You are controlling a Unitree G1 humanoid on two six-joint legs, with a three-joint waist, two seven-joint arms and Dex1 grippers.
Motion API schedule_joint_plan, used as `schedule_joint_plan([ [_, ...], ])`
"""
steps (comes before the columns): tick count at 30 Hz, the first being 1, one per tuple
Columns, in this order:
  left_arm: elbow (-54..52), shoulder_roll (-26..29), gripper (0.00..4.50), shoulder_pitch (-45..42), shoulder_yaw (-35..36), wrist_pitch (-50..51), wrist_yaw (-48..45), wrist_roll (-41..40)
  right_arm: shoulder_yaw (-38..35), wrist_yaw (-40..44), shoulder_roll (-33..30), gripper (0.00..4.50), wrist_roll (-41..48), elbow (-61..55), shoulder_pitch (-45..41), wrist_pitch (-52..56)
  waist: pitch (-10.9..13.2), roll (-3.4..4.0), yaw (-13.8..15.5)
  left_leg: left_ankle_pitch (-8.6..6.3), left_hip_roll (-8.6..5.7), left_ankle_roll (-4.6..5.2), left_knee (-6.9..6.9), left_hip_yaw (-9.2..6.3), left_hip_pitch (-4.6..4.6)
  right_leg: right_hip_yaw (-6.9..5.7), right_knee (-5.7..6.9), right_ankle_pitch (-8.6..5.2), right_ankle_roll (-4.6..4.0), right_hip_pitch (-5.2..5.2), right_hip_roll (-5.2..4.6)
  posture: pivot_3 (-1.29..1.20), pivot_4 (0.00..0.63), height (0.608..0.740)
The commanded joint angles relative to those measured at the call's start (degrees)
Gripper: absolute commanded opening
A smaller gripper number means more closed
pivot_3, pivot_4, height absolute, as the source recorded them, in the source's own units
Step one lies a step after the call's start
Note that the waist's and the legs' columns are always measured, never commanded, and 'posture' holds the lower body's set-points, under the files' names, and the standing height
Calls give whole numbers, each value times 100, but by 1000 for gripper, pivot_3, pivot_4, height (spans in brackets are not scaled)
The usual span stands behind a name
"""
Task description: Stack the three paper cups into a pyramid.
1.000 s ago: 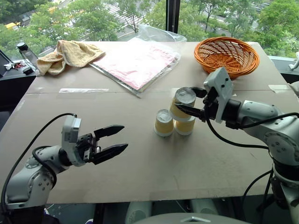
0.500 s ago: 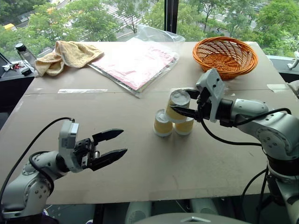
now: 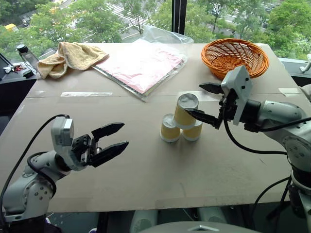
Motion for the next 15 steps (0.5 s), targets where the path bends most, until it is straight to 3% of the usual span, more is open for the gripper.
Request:
schedule_joint_plan([
  [1,4,82,4500,-30,212,20,-62,-155,-820,250,-255,4416,259,-419,481,-335,0,0,1,0,0,0,0,0,0,0,0,0,0,0,0,0,150,740],
  [3,88,102,4500,24,210,29,0,-23,-1239,495,-408,4416,337,-542,1022,-534,-1,-1,10,0,0,0,0,1,1,0,1,-1,-1,0,0,0,150,740],
  [10,886,214,4500,350,203,-400,270,1021,-2888,1967,-257,4416,-271,-452,4360,-2039,-6,-10,100,0,0,0,0,8,5,6,-1,-8,-9,2,1,0,150,740],
  [15,1287,341,4500,555,81,-597,255,1533,-3100,2471,40,4416,-938,158,5752,-3166,-12,-21,70,-1,0,0,1,19,15,18,-2,-21,-7,7,0,0,150,740],
])
